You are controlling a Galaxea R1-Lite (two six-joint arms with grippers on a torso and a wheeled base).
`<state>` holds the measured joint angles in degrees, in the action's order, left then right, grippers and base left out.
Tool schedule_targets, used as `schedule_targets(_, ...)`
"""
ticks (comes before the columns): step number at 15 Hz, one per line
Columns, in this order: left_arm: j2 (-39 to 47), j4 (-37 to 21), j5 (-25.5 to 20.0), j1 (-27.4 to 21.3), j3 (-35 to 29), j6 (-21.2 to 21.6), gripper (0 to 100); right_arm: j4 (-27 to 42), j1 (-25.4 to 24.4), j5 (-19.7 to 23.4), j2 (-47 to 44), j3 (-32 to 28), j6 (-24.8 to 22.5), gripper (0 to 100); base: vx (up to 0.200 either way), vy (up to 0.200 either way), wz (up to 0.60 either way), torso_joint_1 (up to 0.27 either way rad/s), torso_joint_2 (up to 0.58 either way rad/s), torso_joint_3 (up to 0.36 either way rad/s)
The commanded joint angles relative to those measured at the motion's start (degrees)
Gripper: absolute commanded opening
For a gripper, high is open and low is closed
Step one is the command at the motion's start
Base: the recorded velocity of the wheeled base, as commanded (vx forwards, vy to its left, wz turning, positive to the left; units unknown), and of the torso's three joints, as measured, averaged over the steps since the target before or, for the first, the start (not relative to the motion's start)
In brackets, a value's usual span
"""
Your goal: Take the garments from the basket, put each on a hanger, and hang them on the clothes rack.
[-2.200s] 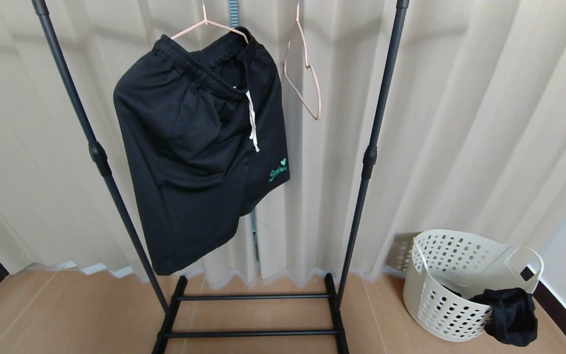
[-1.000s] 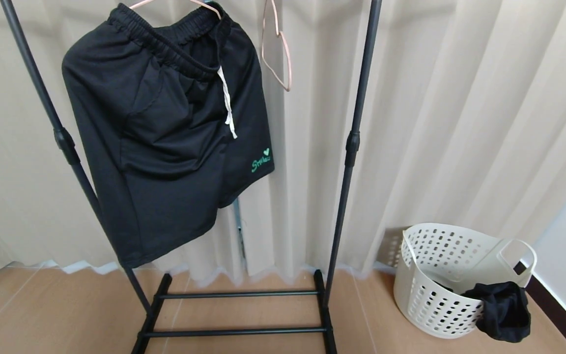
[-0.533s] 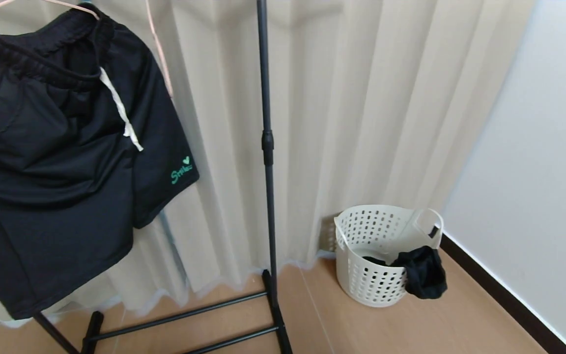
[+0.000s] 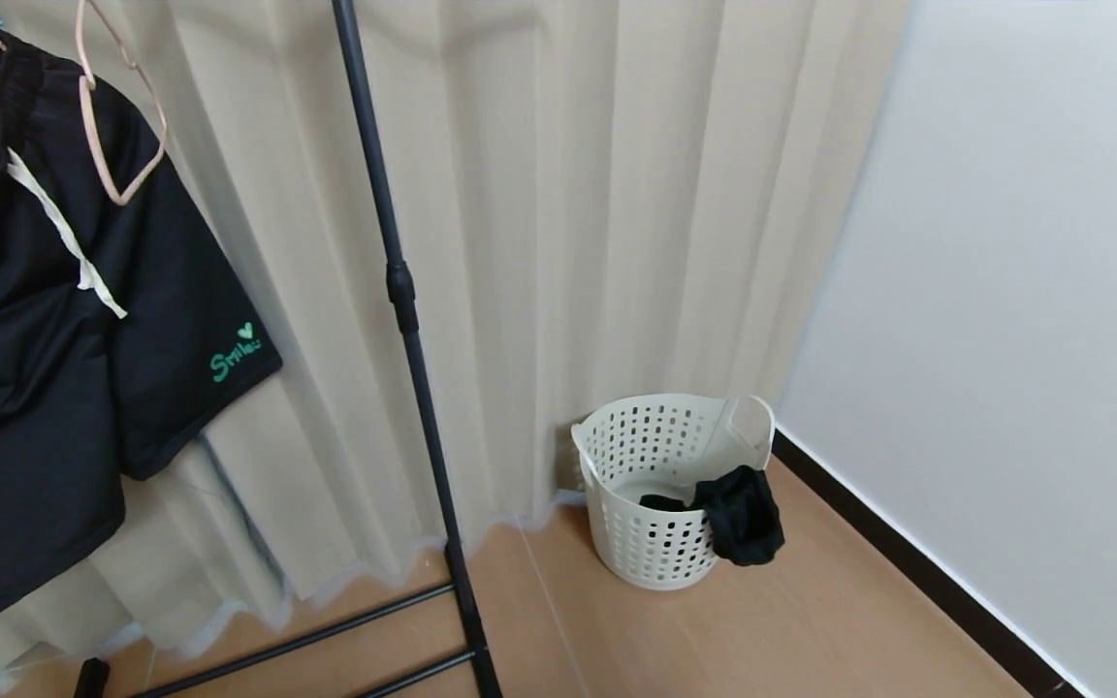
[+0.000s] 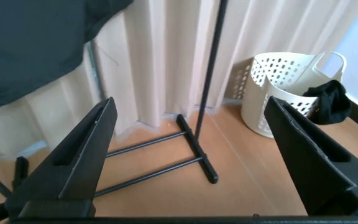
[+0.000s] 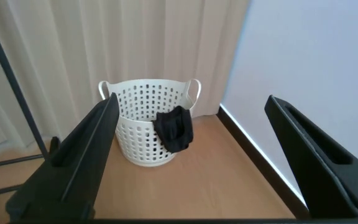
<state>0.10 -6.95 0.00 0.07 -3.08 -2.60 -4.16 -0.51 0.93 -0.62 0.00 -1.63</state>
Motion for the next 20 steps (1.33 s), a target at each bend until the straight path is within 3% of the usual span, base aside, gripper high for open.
schedule_targets(1, 0.08, 0.01, 0.0, 0.01, 0.01, -0.04, 100, 0.03, -0.02, 0.04, -0.08, 0.0, -0.04, 100, 0.2, -0.2, 0.0, 0.002, 0.01, -0.002)
schedule_targets(9, -0.01, 0.01, 0.0, 0.01, 0.01, -0.04, 100, -0.06, -0.02, 0.04, -0.08, 0.0, -0.04, 100, 0.2, -0.025, 0.0, 0.003, 0.0, 0.001)
schedule_targets(15, 0.08, 0.01, 0.0, 0.01, 0.01, 0.05, 100, -0.06, -0.02, 0.04, -0.08, 0.0, -0.04, 100, 0.0, -0.2, 0.0, 0.004, 0.01, 0.002)
schedule_targets(20, 0.08, 0.01, 0.18, 0.01, 0.01, -0.04, 100, -0.06, -0.02, 0.04, -0.08, 0.0, 0.05, 100, 0.0, 0.0, 0.0, 0.0, 0.0, 0.0)
